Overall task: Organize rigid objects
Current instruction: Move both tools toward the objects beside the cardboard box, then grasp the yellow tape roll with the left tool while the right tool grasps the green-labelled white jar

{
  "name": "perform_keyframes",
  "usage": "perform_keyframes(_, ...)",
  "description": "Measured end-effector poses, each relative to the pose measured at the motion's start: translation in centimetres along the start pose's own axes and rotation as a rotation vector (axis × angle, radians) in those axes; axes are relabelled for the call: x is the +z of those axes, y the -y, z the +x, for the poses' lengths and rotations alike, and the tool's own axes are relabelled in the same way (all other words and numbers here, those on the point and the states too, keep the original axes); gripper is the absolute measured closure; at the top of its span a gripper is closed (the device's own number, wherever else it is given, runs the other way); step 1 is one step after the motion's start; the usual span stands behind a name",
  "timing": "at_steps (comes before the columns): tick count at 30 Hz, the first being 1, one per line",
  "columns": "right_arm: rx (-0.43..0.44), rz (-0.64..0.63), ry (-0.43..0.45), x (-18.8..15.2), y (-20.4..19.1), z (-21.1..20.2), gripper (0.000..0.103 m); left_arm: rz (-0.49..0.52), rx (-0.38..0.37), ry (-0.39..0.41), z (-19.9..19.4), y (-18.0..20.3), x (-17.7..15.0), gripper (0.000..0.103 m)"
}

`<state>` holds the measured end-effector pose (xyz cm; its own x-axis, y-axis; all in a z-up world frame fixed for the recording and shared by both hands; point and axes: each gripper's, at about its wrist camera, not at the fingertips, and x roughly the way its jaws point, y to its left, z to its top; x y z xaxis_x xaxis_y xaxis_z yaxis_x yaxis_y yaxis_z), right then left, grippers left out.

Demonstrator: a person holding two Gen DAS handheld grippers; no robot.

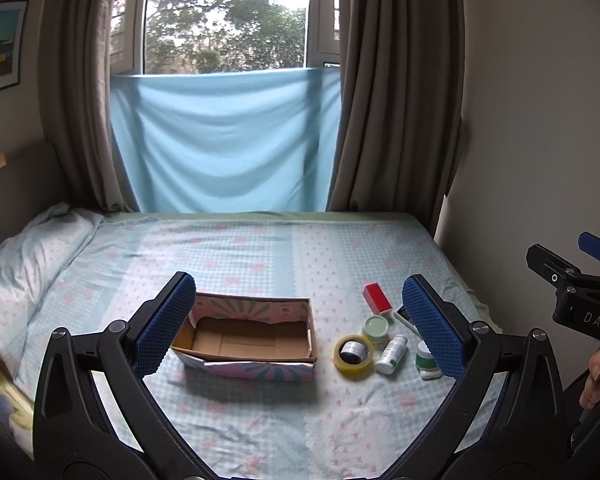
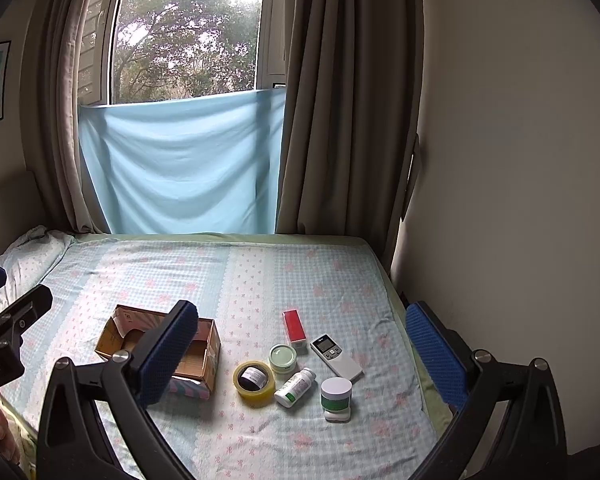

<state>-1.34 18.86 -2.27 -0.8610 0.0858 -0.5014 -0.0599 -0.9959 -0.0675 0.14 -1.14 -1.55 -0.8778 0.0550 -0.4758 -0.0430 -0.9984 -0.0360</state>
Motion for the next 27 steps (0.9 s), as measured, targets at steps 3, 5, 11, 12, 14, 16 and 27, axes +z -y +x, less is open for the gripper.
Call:
perform_keyframes(3,0.001,0.003,0.0,-0.1,0.1,0.0,0.0,0.002,-0.002,-0.001,0.0,0.0,0.0,0.0)
perform_keyframes(5,0.0,0.006,-0.002,0.0,0.1,0.1,0.0,-0.001,-0.005,-0.008,0.1,0.0,0.0,0.0)
perform_keyframes(11,-0.006,0.018,-0.027,0.3,0.7,1.1,0.0,-0.004,-0.004,-0.058,1.9,0.3,0.3,0.0)
perform_keyframes(12,-0.01,0.02,-0.036,0.3,0.9,1.5,0.0,-0.004,-0.003,-0.073,2.5,0.4,0.1,0.0)
perform_keyframes(14,-0.02,0.022,-0.062,0.0,1.4,2.5,0.0,-0.007,-0.006,-0.112,3.9,0.7,-0.4,0.0)
perform_keyframes(16,-0.025,0.027,-0.1,-0.5,2.1,3.8,0.0,-0.011,-0.008,-0.156,5.4,1.0,-1.2,0.0)
perform_keyframes(27,-0.013,0.02,-0.287,-5.9,5.6,13.4,0.0,-0.016,-0.038,-0.327,15.1,5.0,-8.9,0.0)
